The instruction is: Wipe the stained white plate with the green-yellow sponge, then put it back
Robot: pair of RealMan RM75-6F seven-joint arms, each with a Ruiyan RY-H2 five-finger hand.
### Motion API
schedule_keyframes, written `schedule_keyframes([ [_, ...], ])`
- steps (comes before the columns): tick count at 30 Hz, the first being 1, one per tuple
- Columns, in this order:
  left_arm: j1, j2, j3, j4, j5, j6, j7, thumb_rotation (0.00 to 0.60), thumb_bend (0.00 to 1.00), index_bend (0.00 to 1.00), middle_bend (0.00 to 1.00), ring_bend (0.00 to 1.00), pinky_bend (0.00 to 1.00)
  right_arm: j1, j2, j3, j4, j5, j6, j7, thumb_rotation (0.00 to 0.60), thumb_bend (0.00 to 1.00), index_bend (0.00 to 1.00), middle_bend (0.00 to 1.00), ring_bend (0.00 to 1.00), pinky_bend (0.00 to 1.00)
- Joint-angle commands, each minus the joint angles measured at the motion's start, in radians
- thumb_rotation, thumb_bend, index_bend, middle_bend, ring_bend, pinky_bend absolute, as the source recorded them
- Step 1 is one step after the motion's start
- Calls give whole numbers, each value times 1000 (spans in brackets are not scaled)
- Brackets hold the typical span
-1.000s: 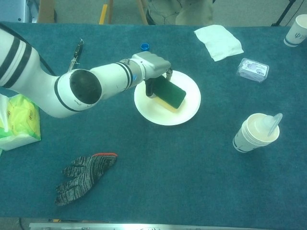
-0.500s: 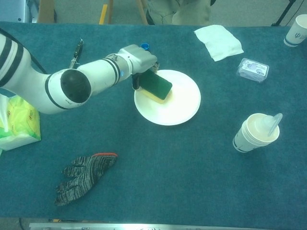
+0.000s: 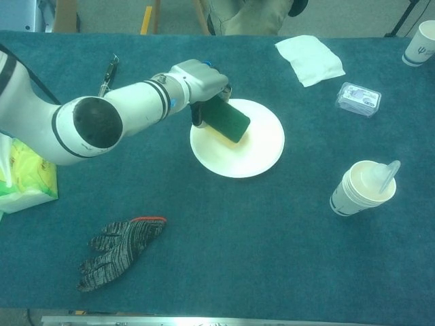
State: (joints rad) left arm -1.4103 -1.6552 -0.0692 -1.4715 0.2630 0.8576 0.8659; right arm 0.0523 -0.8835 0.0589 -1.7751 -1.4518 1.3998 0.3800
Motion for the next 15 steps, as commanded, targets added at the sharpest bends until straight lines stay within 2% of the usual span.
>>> schedule_keyframes([
  [1,-6,-8,-1,-9,1,1,8,600,279,346,138,44,108,-1,1,0,-1,1,1,0,600,156,13,111,11,272],
  [15,9,-59,23,57,25,2,18,600,279,346,138,44,108,-2,2,1,-5,7,-1,-10,600,156,13,111,11,272],
])
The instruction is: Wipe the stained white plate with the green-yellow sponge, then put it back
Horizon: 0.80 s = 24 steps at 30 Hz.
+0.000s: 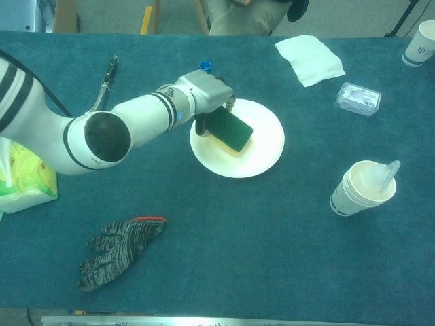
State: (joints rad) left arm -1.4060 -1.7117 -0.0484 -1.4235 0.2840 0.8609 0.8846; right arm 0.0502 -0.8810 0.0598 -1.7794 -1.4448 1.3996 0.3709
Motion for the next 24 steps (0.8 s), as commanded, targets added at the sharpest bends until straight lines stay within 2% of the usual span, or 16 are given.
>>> schedule_keyframes([
  [1,7,-3,4,14,6,-1,-1,600,279,346,138,44,108,1,-1,1,-1,0,0,-1,600,156,13,111,11,272],
  [13,52,-4,27,68,63,15,1,600,279,346,138,44,108,3,-3,4,-7,3,-2,-13,600,157,13,111,11,272],
  [18,64,26,8,50,68,31,0,600,279,346,138,44,108,2,-1,4,-9,0,2,-11,600,156,13,111,11,272],
  [24,69,75,-26,-29,78,57,-4,600,279,346,138,44,107,1,-2,2,-7,-5,3,-6,600,156,13,111,11,272],
])
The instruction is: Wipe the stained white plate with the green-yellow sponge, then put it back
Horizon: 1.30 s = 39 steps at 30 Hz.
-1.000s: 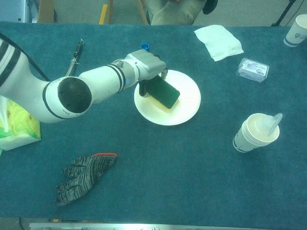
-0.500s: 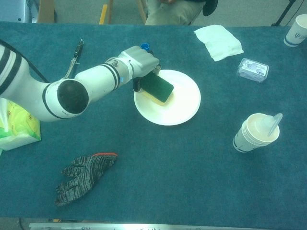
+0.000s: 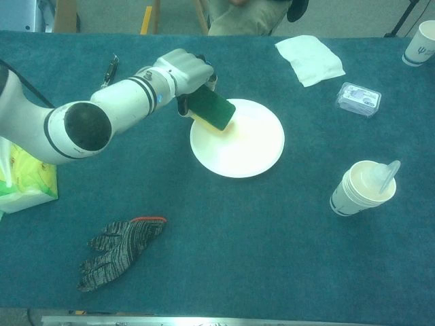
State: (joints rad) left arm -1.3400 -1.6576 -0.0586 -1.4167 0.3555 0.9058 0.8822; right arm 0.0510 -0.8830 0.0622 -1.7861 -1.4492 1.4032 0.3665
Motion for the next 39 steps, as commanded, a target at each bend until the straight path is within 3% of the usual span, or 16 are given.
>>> schedule_keyframes([
  [1,4,25,-20,-48,9,15,-4,600,279,346,138,44,108,0,0,-1,-1,-2,0,-2,600,156,13,111,11,272],
  [11,15,-1,-34,-91,14,22,-20,600,279,346,138,44,108,-4,1,-3,-10,-8,8,-9,600,157,13,111,11,272],
  [27,25,-76,-15,-4,-15,15,16,600,279,346,138,44,108,-5,1,-2,-11,3,5,-14,600,156,13,111,11,272],
  [39,57,-70,14,45,31,32,41,600,279,346,139,44,107,-3,-3,0,-15,5,3,-21,600,156,13,111,11,272],
])
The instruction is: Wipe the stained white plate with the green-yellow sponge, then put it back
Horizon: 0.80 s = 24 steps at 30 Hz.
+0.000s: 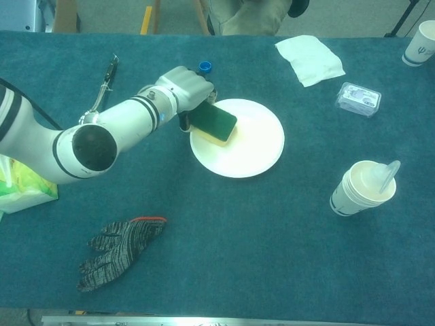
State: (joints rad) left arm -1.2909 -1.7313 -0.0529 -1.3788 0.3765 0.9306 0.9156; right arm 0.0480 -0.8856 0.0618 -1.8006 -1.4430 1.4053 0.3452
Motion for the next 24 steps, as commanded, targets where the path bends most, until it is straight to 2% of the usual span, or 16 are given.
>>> schedule_keyframes([
  [1,11,6,11,8,13,10,10,600,279,346,139,44,107,0,0,0,-1,-2,1,1,600,157,13,111,11,272],
  [7,27,41,-16,-29,-2,17,3,600,279,346,142,44,108,1,-1,-1,-1,-8,1,5,600,156,13,111,11,272],
  [14,16,83,-75,-124,-91,-24,-20,600,280,346,152,44,107,2,0,0,-3,-13,4,5,600,156,13,111,11,272],
  [24,-20,42,-98,-138,-165,-49,-34,600,279,346,152,44,108,-1,5,-1,-8,-6,5,0,600,156,13,111,11,272],
])
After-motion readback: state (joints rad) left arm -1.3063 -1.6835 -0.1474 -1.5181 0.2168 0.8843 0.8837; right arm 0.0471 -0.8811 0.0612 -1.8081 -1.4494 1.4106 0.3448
